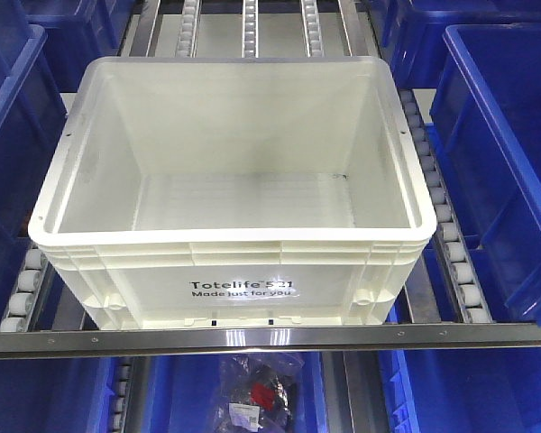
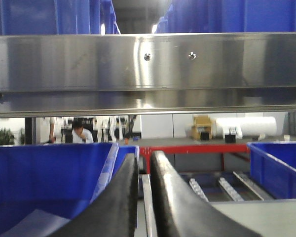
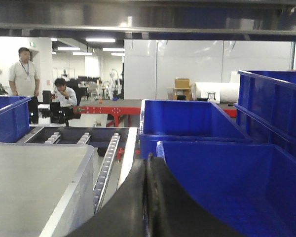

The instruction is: Move bin from left to right shelf

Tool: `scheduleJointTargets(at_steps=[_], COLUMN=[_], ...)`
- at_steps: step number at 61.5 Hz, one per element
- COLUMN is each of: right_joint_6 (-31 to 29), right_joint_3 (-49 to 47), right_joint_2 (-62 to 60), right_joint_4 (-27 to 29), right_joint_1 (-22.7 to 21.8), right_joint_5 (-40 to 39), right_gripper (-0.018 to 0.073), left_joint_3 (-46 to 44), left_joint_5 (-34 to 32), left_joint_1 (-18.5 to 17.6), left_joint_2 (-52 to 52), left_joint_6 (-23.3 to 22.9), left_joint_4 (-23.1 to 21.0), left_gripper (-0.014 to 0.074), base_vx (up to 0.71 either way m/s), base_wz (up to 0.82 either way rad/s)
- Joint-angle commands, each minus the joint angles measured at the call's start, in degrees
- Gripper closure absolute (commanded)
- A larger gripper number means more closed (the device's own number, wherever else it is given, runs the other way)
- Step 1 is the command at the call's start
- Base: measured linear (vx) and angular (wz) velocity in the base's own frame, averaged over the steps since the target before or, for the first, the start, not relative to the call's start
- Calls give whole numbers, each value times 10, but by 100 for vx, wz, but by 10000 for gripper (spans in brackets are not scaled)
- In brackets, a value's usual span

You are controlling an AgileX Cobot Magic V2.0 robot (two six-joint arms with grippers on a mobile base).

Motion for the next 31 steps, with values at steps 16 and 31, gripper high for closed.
scheduleJointTargets(at_steps=[16,31], right_joint_6=[-4,-4], right_joint_3=[-123,-123], right_joint_2=[175,251], right_joint_4=[-3,-3], right_joint_1=[0,0], right_joint_5=[123,169], right_gripper=[568,568], left_joint_3=[-121,-116], left_joint_5=[206,270], left_joint_1=[0,0], left_joint_2=[157,198], left_joint_6=[-6,-8], left_joint_4=[0,-5], left_gripper=[540,540], base_vx=[0,0], base_wz=[0,0])
